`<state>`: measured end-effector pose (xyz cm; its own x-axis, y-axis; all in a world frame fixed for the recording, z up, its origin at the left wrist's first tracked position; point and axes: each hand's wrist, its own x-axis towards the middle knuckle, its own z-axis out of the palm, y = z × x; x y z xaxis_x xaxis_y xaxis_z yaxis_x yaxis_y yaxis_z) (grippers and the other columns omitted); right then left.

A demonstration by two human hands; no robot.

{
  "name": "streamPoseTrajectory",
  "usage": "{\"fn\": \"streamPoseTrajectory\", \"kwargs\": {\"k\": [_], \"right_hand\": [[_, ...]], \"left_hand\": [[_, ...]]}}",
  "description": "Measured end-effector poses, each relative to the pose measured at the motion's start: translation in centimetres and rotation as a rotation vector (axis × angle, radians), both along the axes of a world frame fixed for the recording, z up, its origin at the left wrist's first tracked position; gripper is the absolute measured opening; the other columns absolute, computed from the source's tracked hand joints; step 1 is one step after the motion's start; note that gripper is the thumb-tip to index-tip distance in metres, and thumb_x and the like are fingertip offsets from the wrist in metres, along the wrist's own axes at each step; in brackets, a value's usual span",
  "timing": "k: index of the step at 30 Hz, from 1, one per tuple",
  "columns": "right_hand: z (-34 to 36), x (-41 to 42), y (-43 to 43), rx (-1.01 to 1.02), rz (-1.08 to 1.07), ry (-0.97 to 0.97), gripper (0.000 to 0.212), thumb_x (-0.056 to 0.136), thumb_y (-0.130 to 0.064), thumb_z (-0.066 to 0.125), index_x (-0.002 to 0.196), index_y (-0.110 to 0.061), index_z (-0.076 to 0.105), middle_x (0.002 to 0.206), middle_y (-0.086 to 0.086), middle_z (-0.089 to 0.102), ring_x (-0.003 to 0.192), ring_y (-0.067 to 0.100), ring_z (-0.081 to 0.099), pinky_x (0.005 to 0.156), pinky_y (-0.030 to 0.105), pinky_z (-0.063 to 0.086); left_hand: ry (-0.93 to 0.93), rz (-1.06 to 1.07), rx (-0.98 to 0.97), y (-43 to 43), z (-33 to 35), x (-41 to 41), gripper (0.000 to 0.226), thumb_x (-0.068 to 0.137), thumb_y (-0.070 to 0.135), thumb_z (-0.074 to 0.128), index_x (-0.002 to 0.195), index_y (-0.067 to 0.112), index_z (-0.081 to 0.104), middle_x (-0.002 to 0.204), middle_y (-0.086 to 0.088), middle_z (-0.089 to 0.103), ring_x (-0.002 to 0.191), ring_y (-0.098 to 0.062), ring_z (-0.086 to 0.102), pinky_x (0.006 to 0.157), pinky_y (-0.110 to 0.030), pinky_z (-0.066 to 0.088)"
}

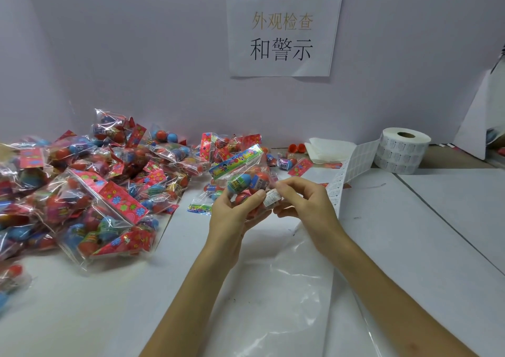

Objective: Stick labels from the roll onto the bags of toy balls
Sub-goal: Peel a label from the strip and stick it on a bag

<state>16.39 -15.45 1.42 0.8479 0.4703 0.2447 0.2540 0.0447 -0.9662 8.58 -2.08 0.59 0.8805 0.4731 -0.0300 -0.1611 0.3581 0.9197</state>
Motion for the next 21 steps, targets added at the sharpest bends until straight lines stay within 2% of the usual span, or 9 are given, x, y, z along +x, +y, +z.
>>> {"fn": "streamPoseTrajectory", "kwargs": {"k": [5, 8, 11, 15, 19, 21], "right_hand": [[-0.04, 0.12, -0.03, 0.001, -0.025, -0.038, 0.010, 0.090, -0.018, 0.075, 0.099, -0.014, 0.075, 0.092, 0.008, 0.072, 0.079, 0.020, 0.073, 0.066, 0.027, 0.060], [0.06, 0.36, -0.20, 0.015, -0.035, -0.026, 0.014, 0.089, -0.018, 0.075, 0.101, -0.010, 0.074, 0.094, 0.011, 0.072, 0.078, 0.020, 0.074, 0.066, 0.026, 0.060], [0.14, 0.38, -0.27, 0.033, 0.004, -0.009, 0.011, 0.090, -0.016, 0.075, 0.101, -0.013, 0.075, 0.096, 0.010, 0.072, 0.079, 0.020, 0.075, 0.066, 0.025, 0.059], [0.16, 0.44, -0.36, 0.066, 0.045, 0.026, 0.012, 0.094, -0.014, 0.069, 0.104, -0.018, 0.074, 0.093, -0.001, 0.077, 0.082, 0.020, 0.076, 0.068, 0.025, 0.060], [0.10, 0.49, -0.42, 0.037, 0.028, -0.023, 0.012, 0.096, -0.014, 0.068, 0.104, -0.021, 0.074, 0.098, 0.002, 0.075, 0.083, 0.018, 0.075, 0.068, 0.026, 0.060], [0.05, 0.49, -0.38, -0.001, 0.023, -0.042, 0.011, 0.096, -0.017, 0.068, 0.103, -0.023, 0.074, 0.096, 0.002, 0.074, 0.082, 0.017, 0.073, 0.069, 0.026, 0.059]], "left_hand": [[-0.022, -0.035, 0.023, -0.20, 0.35, -0.22, 0.066, 0.068, 0.022, 0.086, 0.129, 0.015, 0.063, 0.116, -0.012, 0.075, 0.100, -0.030, 0.076, 0.087, -0.037, 0.062], [-0.018, -0.066, 0.057, -0.25, 0.25, -0.16, 0.063, 0.075, 0.009, 0.086, 0.132, 0.014, 0.060, 0.115, -0.013, 0.075, 0.101, -0.030, 0.075, 0.086, -0.035, 0.063], [-0.027, -0.076, 0.011, 0.07, 0.04, -0.05, 0.059, 0.081, -0.004, 0.078, 0.135, 0.010, 0.058, 0.115, -0.017, 0.074, 0.102, -0.032, 0.075, 0.086, -0.035, 0.062], [-0.065, -0.111, -0.070, 0.56, -0.28, 0.04, 0.054, 0.086, -0.007, 0.071, 0.136, 0.009, 0.056, 0.119, -0.019, 0.073, 0.107, -0.033, 0.073, 0.087, -0.034, 0.061], [-0.080, -0.096, -0.059, 0.22, -0.01, -0.01, 0.061, 0.075, 0.015, 0.081, 0.133, 0.012, 0.060, 0.116, -0.014, 0.075, 0.102, -0.029, 0.075, 0.083, -0.033, 0.062], [-0.056, -0.043, -0.041, 0.16, 0.03, 0.02, 0.057, 0.077, 0.020, 0.080, 0.131, 0.013, 0.061, 0.115, -0.014, 0.075, 0.100, -0.029, 0.076, 0.085, -0.037, 0.063]]}}
